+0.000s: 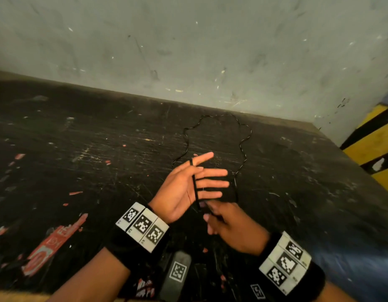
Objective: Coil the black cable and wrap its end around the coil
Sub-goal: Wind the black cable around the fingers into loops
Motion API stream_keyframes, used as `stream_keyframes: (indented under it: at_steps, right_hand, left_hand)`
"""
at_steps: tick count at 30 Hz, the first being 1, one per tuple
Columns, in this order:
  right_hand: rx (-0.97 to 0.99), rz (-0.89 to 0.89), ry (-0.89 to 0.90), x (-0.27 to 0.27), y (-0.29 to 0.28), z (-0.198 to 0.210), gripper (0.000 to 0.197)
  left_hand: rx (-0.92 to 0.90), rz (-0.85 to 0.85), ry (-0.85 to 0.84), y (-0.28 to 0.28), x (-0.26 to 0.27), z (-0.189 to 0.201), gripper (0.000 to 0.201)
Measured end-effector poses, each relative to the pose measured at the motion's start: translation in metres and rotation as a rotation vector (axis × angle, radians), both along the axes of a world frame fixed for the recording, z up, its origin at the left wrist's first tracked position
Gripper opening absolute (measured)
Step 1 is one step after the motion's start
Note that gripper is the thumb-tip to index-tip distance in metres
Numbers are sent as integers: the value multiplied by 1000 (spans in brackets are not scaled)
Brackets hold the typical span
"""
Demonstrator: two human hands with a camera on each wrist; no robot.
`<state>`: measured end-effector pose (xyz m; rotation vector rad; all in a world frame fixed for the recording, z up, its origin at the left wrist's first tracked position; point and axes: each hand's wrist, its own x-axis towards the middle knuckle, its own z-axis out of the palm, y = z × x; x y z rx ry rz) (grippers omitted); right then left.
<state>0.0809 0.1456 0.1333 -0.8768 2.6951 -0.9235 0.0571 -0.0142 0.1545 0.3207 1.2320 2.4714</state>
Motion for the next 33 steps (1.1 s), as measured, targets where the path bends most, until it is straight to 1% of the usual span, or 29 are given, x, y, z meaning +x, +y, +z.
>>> stream_keyframes:
  at_steps: [1,3,6,9,11,14,16,18,19,21,23,25,28,30,31,33]
  right_hand:
    - [16,18,-30,5,-3,4,16]
    - [56,40,-73,12,-7,14,14]
    - [188,98,-20,14,-10,31,18]
    - [288,141,79,11,-9,40,19]
    - [347,186,135,11,-8,47,19]
    - [431,275,126,9,-4,74,16]
    - [439,285,140,5,0,103,11]
    - [415,265,154,-1,6,134,15]
    - [390,248,157,-4,9,149,14]
    - [330,223,168,-14,16,172,8]
    - [270,202,206,-25,24,185,14]
    - [249,190,283,-35,27,188,20]
    - [175,159,350,-51,28,175,28]
    - [114,124,361,-60,28,154,30]
    - [87,103,352,-61,28,140,29]
    - [31,74,315,-59,26,107,34]
  left_hand:
    - [-24,17,2,-2,-2,-1,41]
    - [-75,38,15,-4,-4,-3,41]
    - [-78,43,14,-4,-5,-7,40]
    - [-69,31,22,-2,-5,-5,39]
    - [-178,26,57,1,-5,-4,38]
    - [-475,-15,177,5,-4,-8,40]
    - [-583,-61,240,7,-2,-14,39]
    - [-619,-87,271,6,1,-17,40]
    - [-634,-112,277,5,3,-16,44]
    - [-617,-172,286,5,9,-11,50]
    - [-554,-223,302,5,14,-5,55]
    - [-505,-268,324,5,18,3,56]
    - [-433,-310,353,6,24,13,54]
    - [-369,-308,347,5,27,21,52]
    - [-329,-294,331,5,28,25,51]
    - [-247,-248,286,4,26,35,52]
